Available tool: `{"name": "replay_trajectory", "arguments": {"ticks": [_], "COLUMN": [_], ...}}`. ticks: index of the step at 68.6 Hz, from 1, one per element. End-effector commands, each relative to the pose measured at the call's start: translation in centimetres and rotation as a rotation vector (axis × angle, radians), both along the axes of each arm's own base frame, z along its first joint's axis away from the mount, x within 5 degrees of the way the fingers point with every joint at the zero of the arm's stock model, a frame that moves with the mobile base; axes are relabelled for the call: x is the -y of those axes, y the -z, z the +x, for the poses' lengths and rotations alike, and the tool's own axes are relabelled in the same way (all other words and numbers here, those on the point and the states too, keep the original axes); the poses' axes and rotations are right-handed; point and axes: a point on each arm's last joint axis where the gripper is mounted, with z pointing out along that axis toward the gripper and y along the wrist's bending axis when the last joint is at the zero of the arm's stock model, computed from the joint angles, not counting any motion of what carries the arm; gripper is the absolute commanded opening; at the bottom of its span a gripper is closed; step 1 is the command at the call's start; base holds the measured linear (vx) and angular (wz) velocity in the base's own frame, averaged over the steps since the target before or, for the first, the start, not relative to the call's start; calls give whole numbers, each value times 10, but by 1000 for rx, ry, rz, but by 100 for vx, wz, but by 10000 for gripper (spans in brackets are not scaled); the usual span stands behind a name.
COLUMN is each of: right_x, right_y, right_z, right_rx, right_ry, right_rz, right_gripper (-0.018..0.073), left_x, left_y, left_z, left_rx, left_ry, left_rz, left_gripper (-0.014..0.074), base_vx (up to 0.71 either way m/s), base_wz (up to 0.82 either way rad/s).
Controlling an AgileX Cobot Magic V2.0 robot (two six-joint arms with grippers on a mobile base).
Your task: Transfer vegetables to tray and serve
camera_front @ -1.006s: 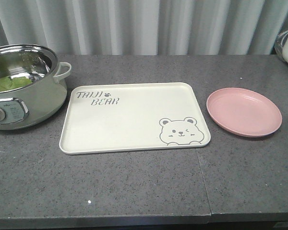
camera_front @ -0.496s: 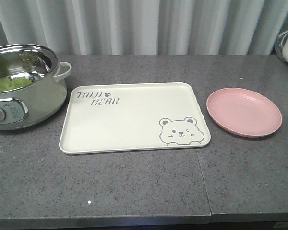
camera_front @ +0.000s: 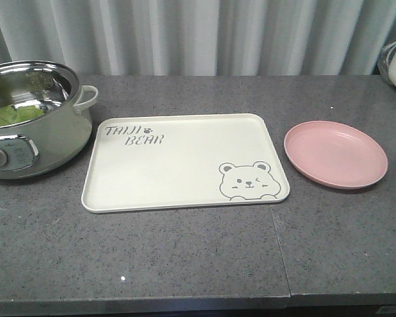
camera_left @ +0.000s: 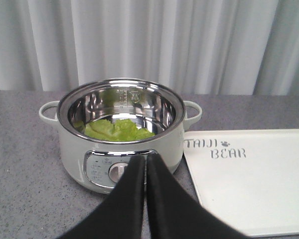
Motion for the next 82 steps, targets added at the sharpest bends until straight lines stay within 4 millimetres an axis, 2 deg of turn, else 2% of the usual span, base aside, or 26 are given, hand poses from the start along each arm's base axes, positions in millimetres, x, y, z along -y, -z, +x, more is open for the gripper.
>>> {"name": "replay_trajectory", "arguments": {"ticks": [1,7,13,20,29,66,76,82], "right_x": [1,1,2,1,1,-1,-1,-1], "right_y": [-24,-34,-38,-42,-38,-33,-30,-30], "right_z": [21,39,58,75,90,93,90,89], "right_rx": [-55,-162,-256,-322,-380,-417,-463,-472], "right_ry": [11,17,17,12,10,0,-2,-8], "right_rz": [-16,-15,-27,-30,-23,-2,-12,-24], "right_gripper": [-8,-8,-8,-8,-8,1,57,124], "left_x": [0,0,-1,-1,-1,-1,-1,-1], "left_y": [-27,-34,-32,-28,-20,-17,-17,-17], "left_z": [22,43,61,83,99,102,102,102], "left_rx": [-40,-203,-366,-466,-551,-568,-568,-570], "left_ry": [-3,-4,-5,-5,-6,-6,-6,-3], "left_rz": [-10,-12,-14,-14,-15,-15,-15,-11], "left_gripper": [-6,-6,-6,-6,-6,-6,0,25], "base_vx": [0,0,0,0,0,0,0,0], "base_wz": [0,0,0,0,0,0,0,0]}}
